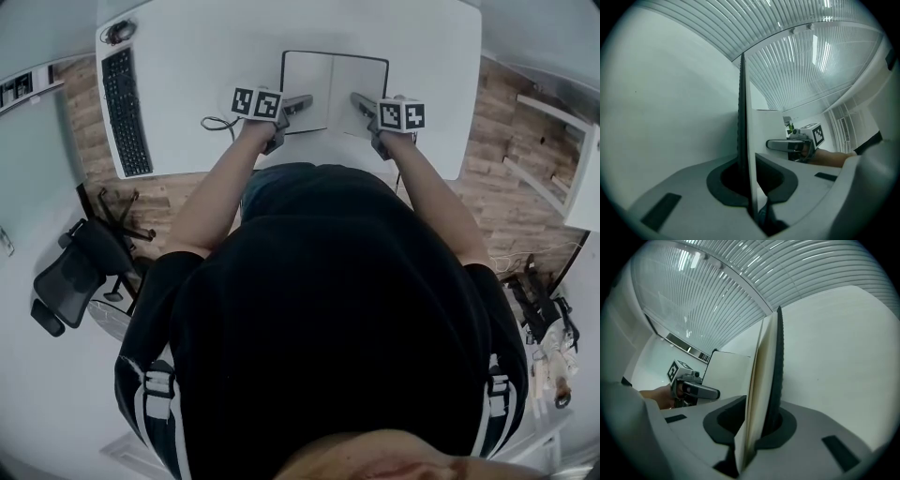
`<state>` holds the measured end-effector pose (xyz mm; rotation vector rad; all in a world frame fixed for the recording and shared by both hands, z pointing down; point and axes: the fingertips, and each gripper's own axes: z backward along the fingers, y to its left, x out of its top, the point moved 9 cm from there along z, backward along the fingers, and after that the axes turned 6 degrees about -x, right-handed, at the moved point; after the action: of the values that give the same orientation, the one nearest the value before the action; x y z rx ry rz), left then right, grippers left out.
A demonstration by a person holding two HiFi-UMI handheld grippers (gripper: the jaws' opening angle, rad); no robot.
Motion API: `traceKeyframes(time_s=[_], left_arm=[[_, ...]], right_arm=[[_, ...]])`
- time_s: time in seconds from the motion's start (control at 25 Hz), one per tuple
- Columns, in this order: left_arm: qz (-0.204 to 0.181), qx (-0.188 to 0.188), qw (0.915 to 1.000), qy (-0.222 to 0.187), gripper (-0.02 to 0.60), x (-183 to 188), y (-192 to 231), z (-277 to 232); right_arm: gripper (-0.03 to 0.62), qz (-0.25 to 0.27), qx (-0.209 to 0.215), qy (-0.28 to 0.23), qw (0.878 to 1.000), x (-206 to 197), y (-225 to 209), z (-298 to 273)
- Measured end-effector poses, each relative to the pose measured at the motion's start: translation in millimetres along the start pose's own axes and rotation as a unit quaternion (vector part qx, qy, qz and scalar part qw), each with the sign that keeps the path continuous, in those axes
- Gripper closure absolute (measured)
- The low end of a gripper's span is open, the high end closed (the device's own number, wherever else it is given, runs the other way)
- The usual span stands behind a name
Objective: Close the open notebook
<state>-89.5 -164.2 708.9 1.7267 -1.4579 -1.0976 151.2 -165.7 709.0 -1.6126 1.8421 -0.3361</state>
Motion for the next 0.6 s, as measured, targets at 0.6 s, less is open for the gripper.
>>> traceKeyframes(time_s=[0.6], left_arm=[[0.005,0.008,1.0,-0.002,0.535,-3.7,2.0,-1.3]], right_arm=[[0.503,-0.007,0.006,0.01,1.0,-10.9,-15.3,0.3]])
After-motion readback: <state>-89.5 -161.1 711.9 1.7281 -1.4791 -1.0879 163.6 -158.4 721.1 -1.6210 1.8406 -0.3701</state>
